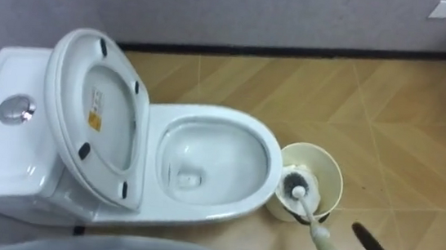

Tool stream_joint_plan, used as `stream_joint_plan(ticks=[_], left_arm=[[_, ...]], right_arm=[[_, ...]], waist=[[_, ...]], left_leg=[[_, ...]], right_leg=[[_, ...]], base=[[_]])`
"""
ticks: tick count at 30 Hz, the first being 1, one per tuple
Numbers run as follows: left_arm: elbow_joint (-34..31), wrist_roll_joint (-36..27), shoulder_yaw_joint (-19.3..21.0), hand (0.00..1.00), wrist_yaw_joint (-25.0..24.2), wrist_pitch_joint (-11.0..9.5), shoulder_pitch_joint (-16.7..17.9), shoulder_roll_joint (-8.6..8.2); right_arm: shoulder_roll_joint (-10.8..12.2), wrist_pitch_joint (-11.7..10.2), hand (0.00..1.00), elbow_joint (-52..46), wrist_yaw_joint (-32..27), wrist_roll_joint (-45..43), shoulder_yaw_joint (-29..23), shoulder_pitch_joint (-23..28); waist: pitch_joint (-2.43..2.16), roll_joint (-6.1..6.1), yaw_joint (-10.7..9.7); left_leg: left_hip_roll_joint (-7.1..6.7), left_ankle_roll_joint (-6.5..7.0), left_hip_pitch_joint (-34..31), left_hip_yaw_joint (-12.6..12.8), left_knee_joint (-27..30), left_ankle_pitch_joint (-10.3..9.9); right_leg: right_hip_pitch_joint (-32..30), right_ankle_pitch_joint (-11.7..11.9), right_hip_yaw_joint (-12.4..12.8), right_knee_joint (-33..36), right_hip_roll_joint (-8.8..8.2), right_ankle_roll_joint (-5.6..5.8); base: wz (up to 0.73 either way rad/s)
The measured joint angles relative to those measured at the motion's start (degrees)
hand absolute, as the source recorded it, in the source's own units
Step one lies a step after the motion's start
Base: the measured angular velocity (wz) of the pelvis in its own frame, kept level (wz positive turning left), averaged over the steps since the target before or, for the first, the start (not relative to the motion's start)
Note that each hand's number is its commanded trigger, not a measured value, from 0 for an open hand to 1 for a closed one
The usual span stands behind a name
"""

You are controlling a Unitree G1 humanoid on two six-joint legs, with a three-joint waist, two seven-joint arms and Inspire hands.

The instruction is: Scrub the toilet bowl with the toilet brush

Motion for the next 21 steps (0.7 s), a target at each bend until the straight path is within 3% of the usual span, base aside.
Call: stream_joint_plan(ticks=[8, 13, 15, 18, 21], left_arm=[[-2.08, 0.23, -1.84, 0.0, 0.17, -2.18, -1.07, 1.0], [-2.59, 0.11, -4.74, 0.0, 0.2, -2.88, -2.64, 2.93], [-2.69, -0.15, -5.18, 0.0, 0.22, -3.2, -3.35, 3.25], [-2.68, -0.29, -6.19, 0.0, 0.49, -4.33, -4.63, 3.48], [-2.67, -1.84, -7.81, 0.0, 1.07, -6.04, -6.75, 4.06]], right_arm=[[-1.93, -1.46, 0.0, -5.14, 0.55, -15.21, 9.84, -2.82], [-2.75, -1.97, 0.0, -5.15, 2.63, -21.32, 15.59, -4.39], [-3.1, -2.31, 0.0, -3.77, 3.18, -23.84, 17.33, -5.6], [-4.33, -2.61, 0.0, 2.53, 3.6, -25.97, 18.76, -8.46], [-5.71, -2.77, 0.0, 6.27, 4.41, -26.06, 20.04, -9.83]], waist=[[0.09, 0.27, 2.69], [0.1, 0.13, 3.29], [-0.04, 0.72, 3.29], [0.4, 0.79, 3.37], [0.68, 1.52, 4.85]], left_leg=[[0.34, -0.01, -2.24, -0.13, 0.48, 0.01], [0.84, 0.01, -6.08, -1.45, 2.83, 0.0], [0.93, 0.03, -8.86, -1.82, 4.42, 0.0], [1.15, 0.18, -12.37, -3.1, 6.55, 0.06], [2.01, 0.4, -16.56, -3.85, 8.96, -0.07]], right_leg=[[-2.18, 0.42, -0.35, 0.52, 0.17, -0.24], [-4.5, 0.56, -2.3, 1.26, 0.14, -0.4], [-6.62, 0.74, -3.21, 2.06, 0.19, -0.58], [-9.16, 0.78, -4.07, 3.27, 0.35, -0.64], [-12.93, 0.88, -4.54, 5.37, 0.53, -0.82]], base=[[-0.01], [0.17], [0.14], [0.18], [0.09]])
